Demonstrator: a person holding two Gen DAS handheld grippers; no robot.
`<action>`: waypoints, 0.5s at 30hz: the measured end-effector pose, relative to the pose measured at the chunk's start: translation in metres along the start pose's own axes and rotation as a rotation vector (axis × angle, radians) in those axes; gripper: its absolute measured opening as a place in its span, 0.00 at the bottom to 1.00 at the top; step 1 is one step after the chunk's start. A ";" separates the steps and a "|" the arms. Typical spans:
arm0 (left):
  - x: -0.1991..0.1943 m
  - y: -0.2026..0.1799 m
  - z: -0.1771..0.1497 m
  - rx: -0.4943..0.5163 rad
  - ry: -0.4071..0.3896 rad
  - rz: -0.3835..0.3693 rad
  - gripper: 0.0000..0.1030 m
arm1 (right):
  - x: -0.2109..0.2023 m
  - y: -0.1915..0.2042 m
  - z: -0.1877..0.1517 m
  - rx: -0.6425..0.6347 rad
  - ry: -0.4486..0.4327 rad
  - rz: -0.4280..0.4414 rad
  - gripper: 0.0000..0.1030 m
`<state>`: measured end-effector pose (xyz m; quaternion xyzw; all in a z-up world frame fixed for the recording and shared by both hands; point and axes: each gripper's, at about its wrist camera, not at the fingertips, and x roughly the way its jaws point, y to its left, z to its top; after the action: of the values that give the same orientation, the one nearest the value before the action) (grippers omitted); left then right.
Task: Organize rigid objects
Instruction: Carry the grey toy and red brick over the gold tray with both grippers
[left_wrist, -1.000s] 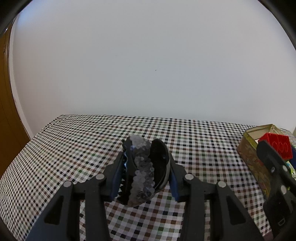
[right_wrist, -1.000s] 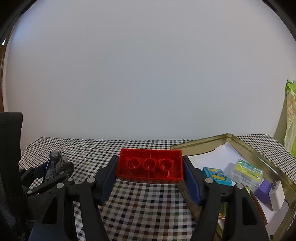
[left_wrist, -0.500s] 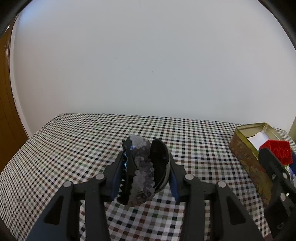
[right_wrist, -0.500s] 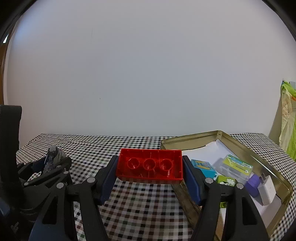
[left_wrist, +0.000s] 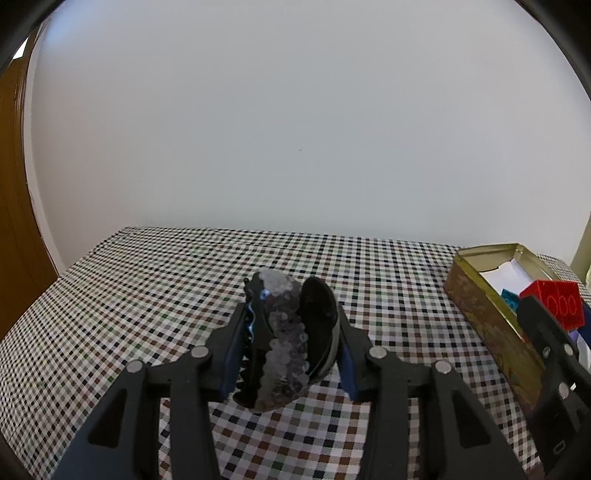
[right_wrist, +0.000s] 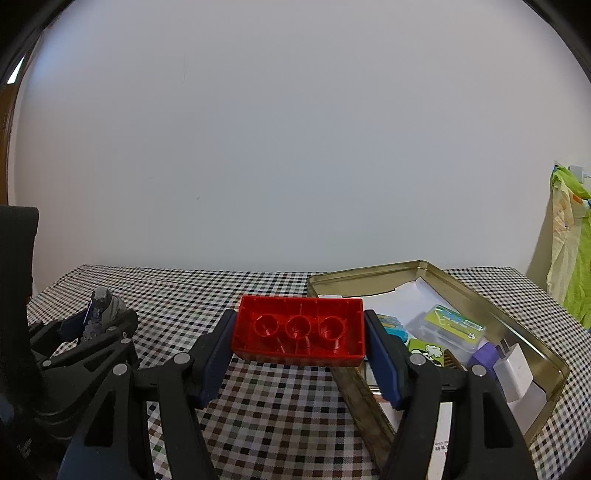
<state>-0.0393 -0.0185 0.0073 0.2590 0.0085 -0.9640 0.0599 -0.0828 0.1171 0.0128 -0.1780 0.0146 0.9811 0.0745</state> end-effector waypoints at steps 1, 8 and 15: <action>-0.001 -0.001 0.000 -0.001 -0.003 0.004 0.41 | -0.001 0.000 0.000 -0.001 -0.002 0.000 0.67; -0.002 0.002 0.000 -0.011 -0.005 0.009 0.41 | -0.010 0.000 -0.001 -0.004 -0.008 0.000 0.67; -0.004 0.000 -0.001 -0.022 -0.001 0.010 0.41 | -0.008 -0.007 -0.004 -0.004 -0.010 0.001 0.67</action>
<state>-0.0351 -0.0182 0.0082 0.2576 0.0179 -0.9637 0.0674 -0.0732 0.1229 0.0122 -0.1730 0.0125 0.9821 0.0737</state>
